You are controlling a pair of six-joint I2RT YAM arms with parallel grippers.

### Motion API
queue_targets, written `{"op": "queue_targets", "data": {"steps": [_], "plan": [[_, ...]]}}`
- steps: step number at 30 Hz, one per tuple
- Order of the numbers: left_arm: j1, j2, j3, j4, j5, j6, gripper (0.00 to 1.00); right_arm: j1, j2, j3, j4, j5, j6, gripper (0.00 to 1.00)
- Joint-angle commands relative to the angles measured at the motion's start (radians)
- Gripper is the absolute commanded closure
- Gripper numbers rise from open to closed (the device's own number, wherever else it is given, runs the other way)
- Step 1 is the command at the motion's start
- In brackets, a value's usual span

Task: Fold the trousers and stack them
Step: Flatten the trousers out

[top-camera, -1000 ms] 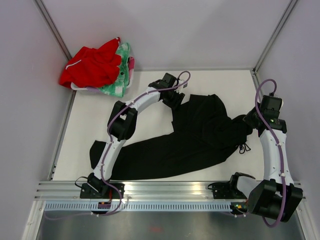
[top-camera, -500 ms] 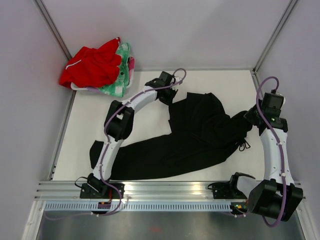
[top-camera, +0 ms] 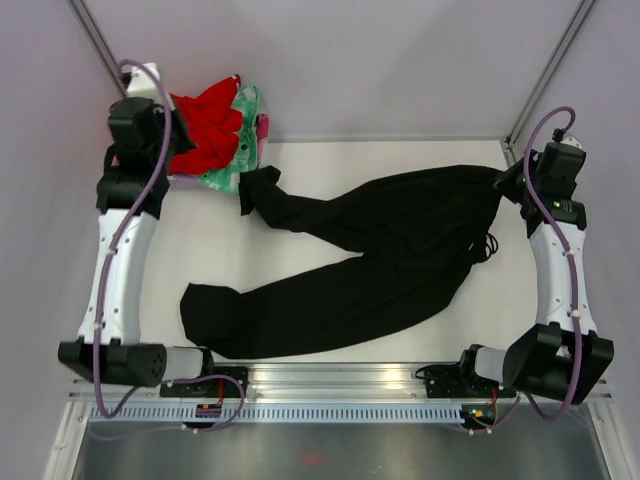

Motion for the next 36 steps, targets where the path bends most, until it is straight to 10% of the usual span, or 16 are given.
{"op": "queue_targets", "data": {"steps": [1, 8, 12, 18, 36], "plan": [[0.064, -0.07, -0.099, -0.137, -0.141, -0.035, 0.98, -0.005, 0.05, 0.113, 0.078, -0.037, -0.006, 1.0], [0.121, -0.311, -0.32, -0.152, 0.091, -0.01, 0.98, -0.005, 0.041, 0.179, -0.012, 0.06, -0.065, 1.0], [0.112, -0.274, -0.477, -0.062, 0.366, -0.118, 0.71, -0.005, 0.01, 0.072, -0.029, -0.002, -0.052, 1.0], [-0.052, -0.115, -0.629, 0.088, 0.287, -0.144, 0.22, -0.005, -0.028, -0.077, -0.023, -0.034, -0.052, 1.0], [-0.276, 0.802, 0.127, -0.064, -0.255, -0.061, 0.18, -0.005, 0.011, -0.189, 0.018, -0.057, -0.029, 1.0]]}}
